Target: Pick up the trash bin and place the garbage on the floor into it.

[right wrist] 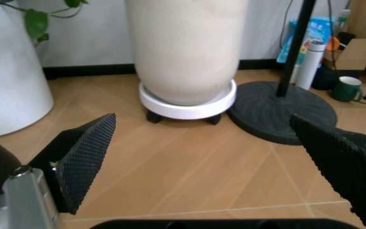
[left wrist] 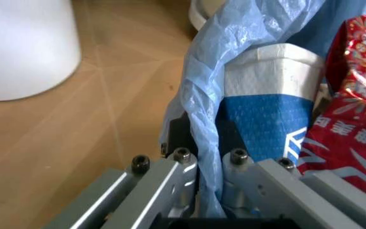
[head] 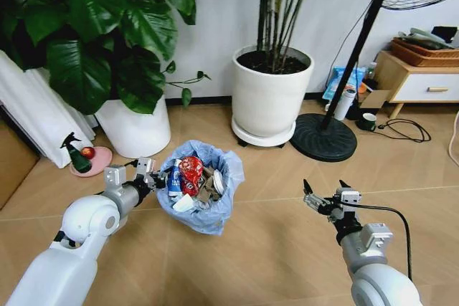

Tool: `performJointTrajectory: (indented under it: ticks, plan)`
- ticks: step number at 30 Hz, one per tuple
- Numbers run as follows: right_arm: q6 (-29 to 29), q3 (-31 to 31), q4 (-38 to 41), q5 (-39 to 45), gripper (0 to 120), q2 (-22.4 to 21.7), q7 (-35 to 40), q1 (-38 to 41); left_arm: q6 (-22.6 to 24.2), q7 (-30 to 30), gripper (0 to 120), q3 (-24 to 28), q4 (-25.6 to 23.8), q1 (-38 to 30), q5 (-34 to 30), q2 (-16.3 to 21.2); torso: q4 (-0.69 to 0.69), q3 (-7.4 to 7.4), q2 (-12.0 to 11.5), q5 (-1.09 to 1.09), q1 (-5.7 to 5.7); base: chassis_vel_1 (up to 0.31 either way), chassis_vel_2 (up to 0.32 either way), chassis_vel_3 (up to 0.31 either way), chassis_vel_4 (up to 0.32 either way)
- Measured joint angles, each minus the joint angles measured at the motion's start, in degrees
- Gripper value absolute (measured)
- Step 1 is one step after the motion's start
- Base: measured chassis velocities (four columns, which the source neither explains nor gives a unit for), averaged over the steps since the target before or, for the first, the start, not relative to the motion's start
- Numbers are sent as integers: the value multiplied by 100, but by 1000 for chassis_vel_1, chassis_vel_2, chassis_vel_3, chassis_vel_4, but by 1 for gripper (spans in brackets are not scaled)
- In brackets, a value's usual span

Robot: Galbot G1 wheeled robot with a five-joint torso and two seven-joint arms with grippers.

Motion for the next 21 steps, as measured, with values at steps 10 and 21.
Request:
performJointTrajectory:
  ticks: [10,21]
  plan:
    - [-58,36,-12,294,100,-5,-32,35,-1,-5,0,-7,12,11,14,-20,1,0,0,0,0,147,144,-143,-138]
    - [-236,29,9,420,100,-103,20,80,-4,-4,0,-19,12,22,20,-37,0,0,0,0,1,-17,-52,8,47]
